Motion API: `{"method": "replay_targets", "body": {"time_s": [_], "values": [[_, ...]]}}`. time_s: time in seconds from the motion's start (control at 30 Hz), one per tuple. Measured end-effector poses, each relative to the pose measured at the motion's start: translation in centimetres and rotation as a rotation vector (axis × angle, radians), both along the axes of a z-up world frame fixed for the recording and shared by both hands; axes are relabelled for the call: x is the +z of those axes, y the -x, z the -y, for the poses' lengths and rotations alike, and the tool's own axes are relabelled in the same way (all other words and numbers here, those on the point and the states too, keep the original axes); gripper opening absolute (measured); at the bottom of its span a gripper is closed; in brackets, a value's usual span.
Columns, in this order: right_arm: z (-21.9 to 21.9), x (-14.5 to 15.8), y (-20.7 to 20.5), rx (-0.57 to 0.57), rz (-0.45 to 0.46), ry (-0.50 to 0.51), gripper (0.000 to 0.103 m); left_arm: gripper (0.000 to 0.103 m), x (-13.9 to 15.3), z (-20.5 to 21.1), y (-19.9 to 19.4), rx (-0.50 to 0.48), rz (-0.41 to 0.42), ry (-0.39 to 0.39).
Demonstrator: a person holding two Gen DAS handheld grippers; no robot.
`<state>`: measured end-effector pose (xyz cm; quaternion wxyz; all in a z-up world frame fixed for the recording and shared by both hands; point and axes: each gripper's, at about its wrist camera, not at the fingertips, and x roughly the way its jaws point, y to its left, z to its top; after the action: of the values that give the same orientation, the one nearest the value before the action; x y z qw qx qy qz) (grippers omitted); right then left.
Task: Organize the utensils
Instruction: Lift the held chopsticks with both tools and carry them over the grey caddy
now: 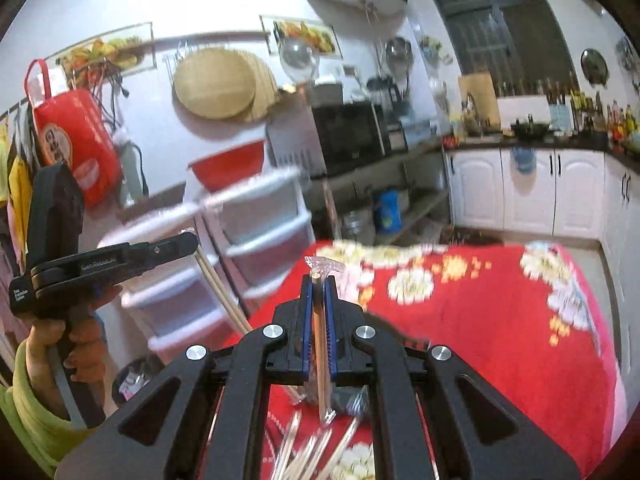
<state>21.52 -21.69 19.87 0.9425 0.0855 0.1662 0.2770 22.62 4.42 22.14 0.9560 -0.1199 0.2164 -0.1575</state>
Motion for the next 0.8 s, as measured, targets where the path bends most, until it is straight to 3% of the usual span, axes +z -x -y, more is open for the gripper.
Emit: {"method": "replay_targets", "body": {"time_s": [0.17,0.33,0.8], "values": [[0.9,1.9,-1.2,-0.043,0.055,-0.010,0.006,0.001,2.1,0.8,-1.1,0.014,0.058,-0.015],[1.6,2.1,-2.9,-0.078,0.062,-0.003,0.006,0.001,1.9,1.3,-2.6,0.036,0.066,-0.033],[0.7,-3.1,-7.2,-0.117,-0.010,0.061,0.006,0.001,-4.2,1.5,-6.6,0.057,-0.026,-0.042]]}}
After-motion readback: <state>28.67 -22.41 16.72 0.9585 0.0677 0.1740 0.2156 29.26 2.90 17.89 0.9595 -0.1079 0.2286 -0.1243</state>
